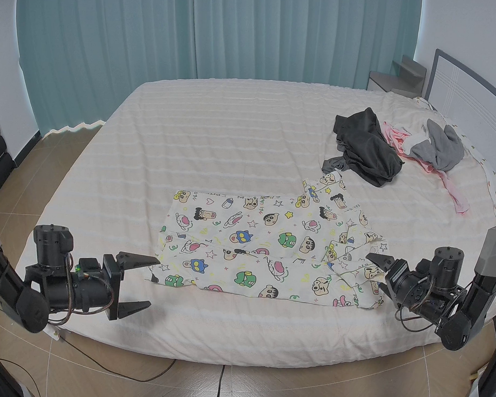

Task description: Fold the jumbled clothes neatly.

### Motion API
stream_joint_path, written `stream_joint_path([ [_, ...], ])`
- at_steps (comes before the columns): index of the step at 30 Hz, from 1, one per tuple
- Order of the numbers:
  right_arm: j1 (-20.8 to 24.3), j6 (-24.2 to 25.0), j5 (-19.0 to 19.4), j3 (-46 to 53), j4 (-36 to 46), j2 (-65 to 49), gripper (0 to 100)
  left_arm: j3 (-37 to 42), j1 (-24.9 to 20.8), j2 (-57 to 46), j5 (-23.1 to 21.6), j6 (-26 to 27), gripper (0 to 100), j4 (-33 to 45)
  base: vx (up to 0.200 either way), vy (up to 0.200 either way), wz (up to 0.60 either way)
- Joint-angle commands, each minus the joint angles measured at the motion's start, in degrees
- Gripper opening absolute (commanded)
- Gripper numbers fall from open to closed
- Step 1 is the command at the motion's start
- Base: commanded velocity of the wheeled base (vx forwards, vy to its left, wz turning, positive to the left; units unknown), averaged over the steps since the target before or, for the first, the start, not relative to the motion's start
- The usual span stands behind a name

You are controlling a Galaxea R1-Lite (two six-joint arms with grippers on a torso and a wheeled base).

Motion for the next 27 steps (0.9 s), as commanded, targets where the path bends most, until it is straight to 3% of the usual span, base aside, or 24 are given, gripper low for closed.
stream_joint_path([
  [1,7.30,5.58,-3.54,-0.04,3.04,0.17,100,8.79,2.77,0.47,-5.21,-0.10,100,-7.36,0.000,0.000,0.00],
  [5,7.04,5.67,-4.07,-1.62,2.87,3.07,100,8.79,2.86,0.74,-5.30,-0.10,100,-7.45,0.000,0.000,0.00],
  [10,6.34,5.23,-8.02,-6.98,2.95,9.31,100,8.97,2.95,0.74,-5.30,-0.10,100,-7.45,0.000,0.000,0.00],
  [27,3.00,1.53,-8.29,-14.80,3.22,13.80,100,9.06,2.86,0.74,-5.21,-0.02,100,-7.45,0.000,0.000,0.00],
])
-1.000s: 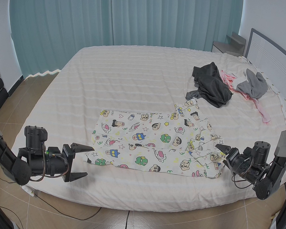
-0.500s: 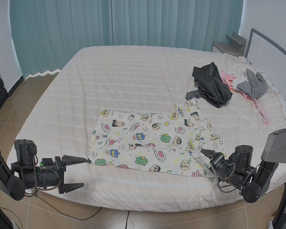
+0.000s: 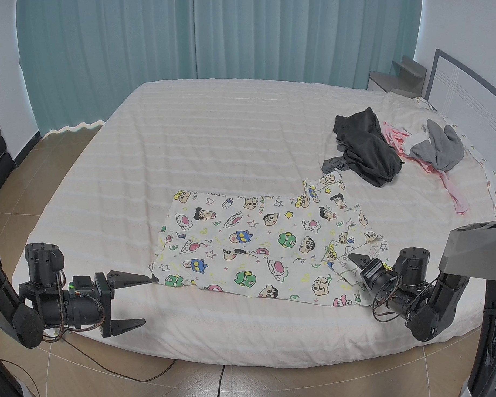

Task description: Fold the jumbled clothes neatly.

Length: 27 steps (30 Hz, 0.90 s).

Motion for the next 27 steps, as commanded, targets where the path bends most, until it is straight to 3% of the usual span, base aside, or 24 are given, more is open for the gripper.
stream_joint_path([
  [1,-0.32,-0.48,0.03,-2.30,0.25,1.39,100,0.01,0.00,0.35,-0.01,-0.02,100,-0.02,0.000,0.000,0.00],
  [10,-0.32,-1.27,0.03,-5.46,0.51,3.85,100,0.01,0.00,0.35,-0.01,-0.02,100,-0.02,0.000,0.000,0.00],
  [11,-0.41,-1.27,0.03,-5.81,0.60,4.12,0,-0.08,0.00,0.35,0.08,-0.02,100,-0.02,0.000,0.000,0.00],
  [27,-0.58,-1.62,-1.55,-4.06,0.95,0.42,0,0.01,0.00,0.26,0.08,-0.02,100,-0.02,0.000,0.000,0.00],
])
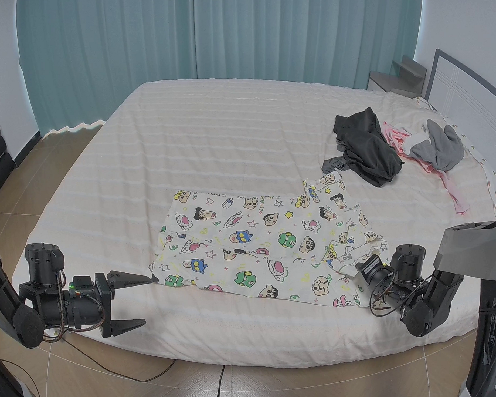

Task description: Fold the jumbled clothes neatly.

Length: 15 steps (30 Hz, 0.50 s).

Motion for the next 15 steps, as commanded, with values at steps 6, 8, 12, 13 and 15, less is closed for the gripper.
stream_joint_path([
  [6,1.24,-0.04,0.01,-0.49,7.55,-8.97,0,0.01,0.00,0.10,0.00,-0.02,100,-0.02,0.000,0.000,0.00],
  [8,1.94,-0.04,0.01,-1.28,10.01,-10.90,0,0.10,0.00,0.10,0.00,0.07,100,-0.02,0.000,0.000,0.00],
  [12,2.56,-0.13,-0.08,-3.74,16.07,-13.28,0,0.10,0.00,0.19,0.08,0.07,100,-0.02,0.000,0.000,0.00],
  [13,2.56,-0.13,-0.08,-4.44,17.57,-13.72,0,0.10,0.00,0.19,0.08,0.07,100,-0.02,0.000,0.000,0.00],
  [15,2.56,-0.04,-0.08,-6.11,20.55,-14.60,0,0.10,0.09,0.19,0.08,0.07,100,-0.02,0.000,0.000,0.00],
])
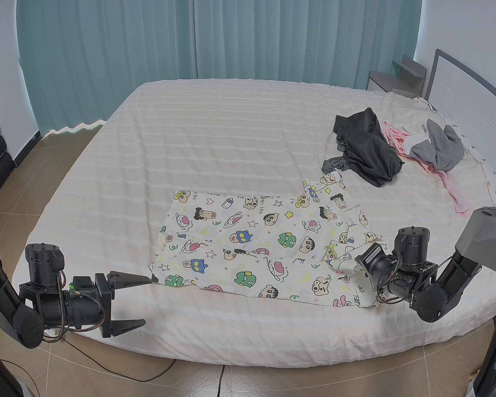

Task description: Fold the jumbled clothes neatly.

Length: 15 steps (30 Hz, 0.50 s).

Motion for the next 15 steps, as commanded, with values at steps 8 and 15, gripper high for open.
stream_joint_path([
  [8,0.41,-0.39,-1.35,-12.15,16.28,-6.26,0,0.02,0.09,0.18,0.02,-0.01,100,-0.02,0.000,0.000,0.00],
  [15,1.02,-2.85,-3.46,-18.30,23.66,-6.69,0,0.02,0.09,0.26,0.02,-0.01,100,-0.02,0.000,0.000,0.00],
])
